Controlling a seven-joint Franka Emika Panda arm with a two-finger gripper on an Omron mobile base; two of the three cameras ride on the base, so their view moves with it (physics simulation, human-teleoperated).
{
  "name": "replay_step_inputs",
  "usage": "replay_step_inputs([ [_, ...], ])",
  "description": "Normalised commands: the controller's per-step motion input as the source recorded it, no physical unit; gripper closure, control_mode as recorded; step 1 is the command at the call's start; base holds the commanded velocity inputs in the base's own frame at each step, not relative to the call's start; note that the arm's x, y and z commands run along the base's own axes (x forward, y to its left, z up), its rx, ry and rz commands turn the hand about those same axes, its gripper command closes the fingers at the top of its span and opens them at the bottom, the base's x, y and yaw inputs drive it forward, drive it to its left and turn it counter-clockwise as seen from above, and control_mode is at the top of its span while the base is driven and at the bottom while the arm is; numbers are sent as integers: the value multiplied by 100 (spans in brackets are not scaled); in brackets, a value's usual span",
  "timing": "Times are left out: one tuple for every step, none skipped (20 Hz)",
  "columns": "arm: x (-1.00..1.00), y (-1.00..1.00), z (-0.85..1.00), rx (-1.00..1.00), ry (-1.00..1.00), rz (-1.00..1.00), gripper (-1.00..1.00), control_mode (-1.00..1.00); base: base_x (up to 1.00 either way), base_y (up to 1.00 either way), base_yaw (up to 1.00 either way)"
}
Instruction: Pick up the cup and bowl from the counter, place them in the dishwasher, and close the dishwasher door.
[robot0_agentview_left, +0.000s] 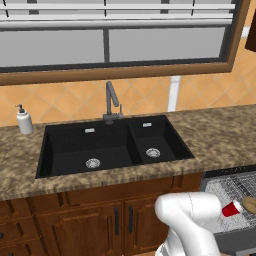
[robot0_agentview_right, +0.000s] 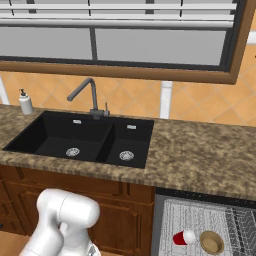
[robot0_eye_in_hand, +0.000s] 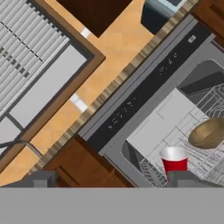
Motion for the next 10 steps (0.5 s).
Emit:
replay_step_inputs([
  [0,-46,-49,0,0,-18,-100,-100,0,0,0],
  [6,-41,-86,-3,0,-18,-100,-100,0,0,0],
  [0,-46,-96,-4,0,-19,-100,-100,0,0,0],
  [0,-56,-67,0,0,-19,-100,-100,0,0,0],
  [-8,-70,-44,0,0,-19,-100,-100,0,0,0],
  [-6,-69,-50,0,0,-19,-100,-100,0,0,0],
  [0,-51,-69,0,0,-18,-100,-100,0,0,0],
  [0,-19,-85,0,0,-13,-100,-100,0,0,0],
  [14,0,-100,0,0,-8,-100,-100,0,0,0],
  [28,0,-100,0,0,-6,-100,-100,0,0,0],
])
